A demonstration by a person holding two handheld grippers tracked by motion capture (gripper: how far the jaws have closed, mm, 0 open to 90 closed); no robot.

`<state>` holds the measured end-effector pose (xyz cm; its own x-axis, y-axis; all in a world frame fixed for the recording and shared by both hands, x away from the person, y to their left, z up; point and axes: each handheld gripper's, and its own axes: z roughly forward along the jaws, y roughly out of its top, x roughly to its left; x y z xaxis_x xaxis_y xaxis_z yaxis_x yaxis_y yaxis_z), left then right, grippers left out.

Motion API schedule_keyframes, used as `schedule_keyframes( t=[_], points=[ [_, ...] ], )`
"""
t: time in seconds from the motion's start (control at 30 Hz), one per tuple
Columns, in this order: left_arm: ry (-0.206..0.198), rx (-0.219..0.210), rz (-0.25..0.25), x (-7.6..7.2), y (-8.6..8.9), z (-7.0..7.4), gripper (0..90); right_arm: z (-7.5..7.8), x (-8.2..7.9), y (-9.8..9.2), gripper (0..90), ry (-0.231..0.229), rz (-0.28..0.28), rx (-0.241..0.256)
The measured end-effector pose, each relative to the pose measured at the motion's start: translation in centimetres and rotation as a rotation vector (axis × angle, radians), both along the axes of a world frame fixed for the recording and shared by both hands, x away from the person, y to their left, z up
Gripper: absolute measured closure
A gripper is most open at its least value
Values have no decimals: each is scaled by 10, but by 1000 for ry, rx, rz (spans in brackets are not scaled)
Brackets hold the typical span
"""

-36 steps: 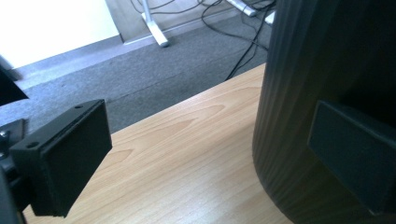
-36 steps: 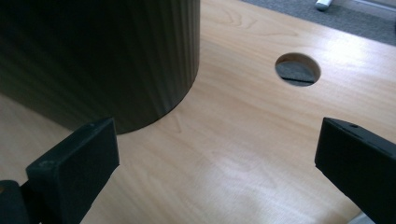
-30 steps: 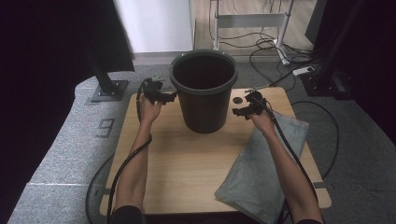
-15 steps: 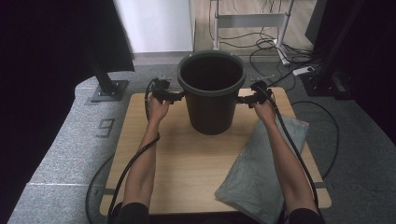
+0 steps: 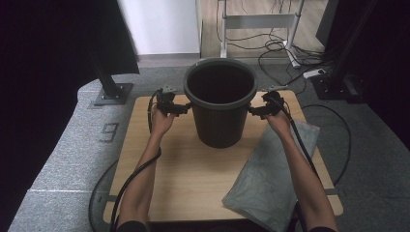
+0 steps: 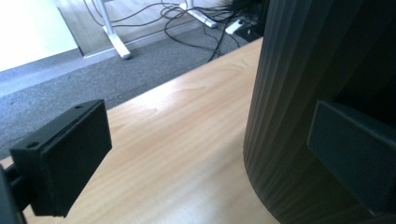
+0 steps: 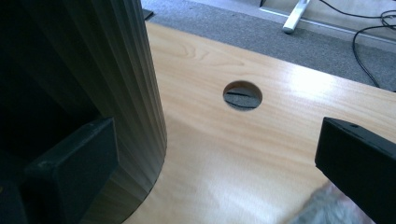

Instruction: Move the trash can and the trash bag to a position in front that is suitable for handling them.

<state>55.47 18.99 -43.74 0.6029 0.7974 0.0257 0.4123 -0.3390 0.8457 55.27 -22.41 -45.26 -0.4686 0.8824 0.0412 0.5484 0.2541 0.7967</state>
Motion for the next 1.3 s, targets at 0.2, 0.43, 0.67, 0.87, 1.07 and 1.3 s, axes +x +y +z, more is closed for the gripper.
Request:
schedule_keyframes(
  t=[0.2, 0.43, 0.67, 0.87, 1.07, 1.3],
  points=[
    [-1, 5, -27, -26, 0, 1, 0, 1, -24, -3, 0, -5, 36, -15],
    [-23, 45, -50, -64, 1, 3, 0, 0, -62, -4, 0, -18, 86, -11],
    [-38, 53, -62, -102, 5, 3, 0, 1, -100, -2, 0, -23, 136, -27],
    [-29, 21, -53, -113, 9, 3, 0, 3, -112, 0, 0, -23, 140, -42],
    [-4, -16, -45, -129, 25, -3, 0, -2, -123, -10, 0, 6, 151, -42],
    [62, -11, -36, -153, 37, -29, 0, -21, -142, -28, 0, 40, 129, -66]
  ],
)
